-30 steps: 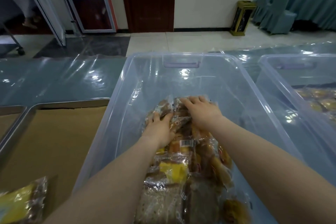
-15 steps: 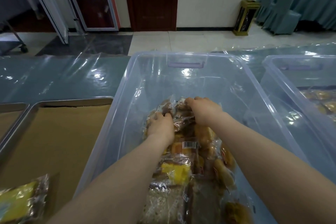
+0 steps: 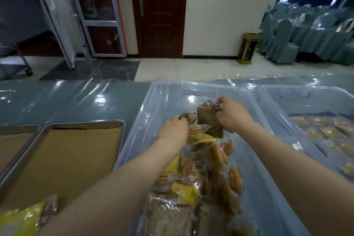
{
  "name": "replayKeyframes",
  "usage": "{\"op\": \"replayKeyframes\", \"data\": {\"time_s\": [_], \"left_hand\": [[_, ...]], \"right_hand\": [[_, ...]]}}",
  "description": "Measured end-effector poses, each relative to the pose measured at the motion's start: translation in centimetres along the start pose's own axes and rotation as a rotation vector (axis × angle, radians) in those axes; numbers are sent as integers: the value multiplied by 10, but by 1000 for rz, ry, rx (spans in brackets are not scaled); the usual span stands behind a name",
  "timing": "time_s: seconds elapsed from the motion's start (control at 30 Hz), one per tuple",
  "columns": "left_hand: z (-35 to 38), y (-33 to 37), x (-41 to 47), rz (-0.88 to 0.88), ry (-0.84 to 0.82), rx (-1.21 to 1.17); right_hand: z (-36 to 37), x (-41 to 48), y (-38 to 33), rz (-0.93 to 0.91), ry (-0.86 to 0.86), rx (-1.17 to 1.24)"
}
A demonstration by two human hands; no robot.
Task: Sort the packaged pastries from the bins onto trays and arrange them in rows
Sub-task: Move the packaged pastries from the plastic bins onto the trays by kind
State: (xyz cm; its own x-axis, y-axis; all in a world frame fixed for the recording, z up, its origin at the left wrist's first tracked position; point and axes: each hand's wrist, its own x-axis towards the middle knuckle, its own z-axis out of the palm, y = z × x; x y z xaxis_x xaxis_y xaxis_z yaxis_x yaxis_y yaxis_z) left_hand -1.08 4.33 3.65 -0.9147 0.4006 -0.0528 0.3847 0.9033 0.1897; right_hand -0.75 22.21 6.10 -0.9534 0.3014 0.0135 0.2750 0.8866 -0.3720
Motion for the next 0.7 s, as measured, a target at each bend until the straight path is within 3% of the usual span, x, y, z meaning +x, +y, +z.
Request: {"op": "replayKeyframes", "data": {"time_s": [0.1,0.23,0.4,0.57,0.7], "left_hand": [[-19,-5,-16,76,86,54],[-49,-14,-35,158,292,123],[-94,-37,-60,282,612,215],[-135,-76,-98,289,673,263],[-137,-124,-135,205,652,284]], "right_hand": [[-8,-15,0,-13,148,156],[-23,-37,-18,-177,396,181],[-57,-61,-63,-274,497,333],[-79,-89,-111,-311,645,203],[-62,-107,-150,-450,695,143]]}}
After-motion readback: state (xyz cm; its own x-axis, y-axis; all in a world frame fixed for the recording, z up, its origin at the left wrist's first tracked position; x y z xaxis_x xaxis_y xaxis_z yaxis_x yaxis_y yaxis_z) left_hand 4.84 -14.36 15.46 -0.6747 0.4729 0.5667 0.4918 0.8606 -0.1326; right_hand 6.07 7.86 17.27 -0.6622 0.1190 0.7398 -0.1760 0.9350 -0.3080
